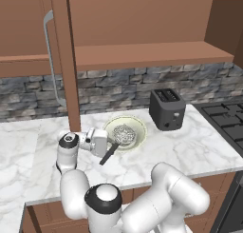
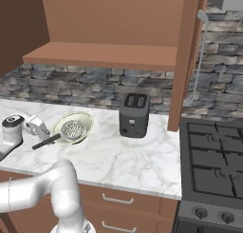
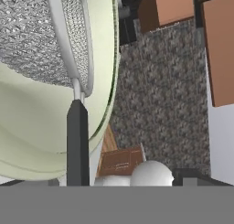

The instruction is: Open the cabinet and setup a tea strainer by placing it in the bowl upright.

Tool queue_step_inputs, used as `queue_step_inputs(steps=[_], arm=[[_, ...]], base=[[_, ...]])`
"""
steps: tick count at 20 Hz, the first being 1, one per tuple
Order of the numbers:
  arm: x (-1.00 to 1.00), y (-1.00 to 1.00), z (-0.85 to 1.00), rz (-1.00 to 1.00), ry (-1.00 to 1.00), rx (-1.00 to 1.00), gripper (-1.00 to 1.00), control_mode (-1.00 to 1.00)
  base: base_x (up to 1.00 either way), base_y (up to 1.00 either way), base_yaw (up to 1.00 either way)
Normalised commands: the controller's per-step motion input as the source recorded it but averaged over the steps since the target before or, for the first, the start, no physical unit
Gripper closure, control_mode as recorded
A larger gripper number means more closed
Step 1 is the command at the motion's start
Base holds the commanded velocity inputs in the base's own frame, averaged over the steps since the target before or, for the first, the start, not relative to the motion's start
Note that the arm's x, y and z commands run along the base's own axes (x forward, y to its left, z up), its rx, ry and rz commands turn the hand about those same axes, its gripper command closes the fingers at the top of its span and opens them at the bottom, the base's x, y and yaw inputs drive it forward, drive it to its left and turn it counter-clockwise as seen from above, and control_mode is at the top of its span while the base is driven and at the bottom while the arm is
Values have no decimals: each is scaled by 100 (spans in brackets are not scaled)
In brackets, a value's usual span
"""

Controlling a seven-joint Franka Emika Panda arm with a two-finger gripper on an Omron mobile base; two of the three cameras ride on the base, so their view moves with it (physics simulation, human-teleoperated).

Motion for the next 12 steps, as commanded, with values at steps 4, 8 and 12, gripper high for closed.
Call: queue_step_inputs(steps=[4,8,12], arm=[[0,15,2,8,-4,8,-100,-100],[0,10,1,14,0,5,-100,-100],[2,7,0,20,2,4,-100,-100]], base=[[0,0,0],[0,0,0],[0,0,0]])
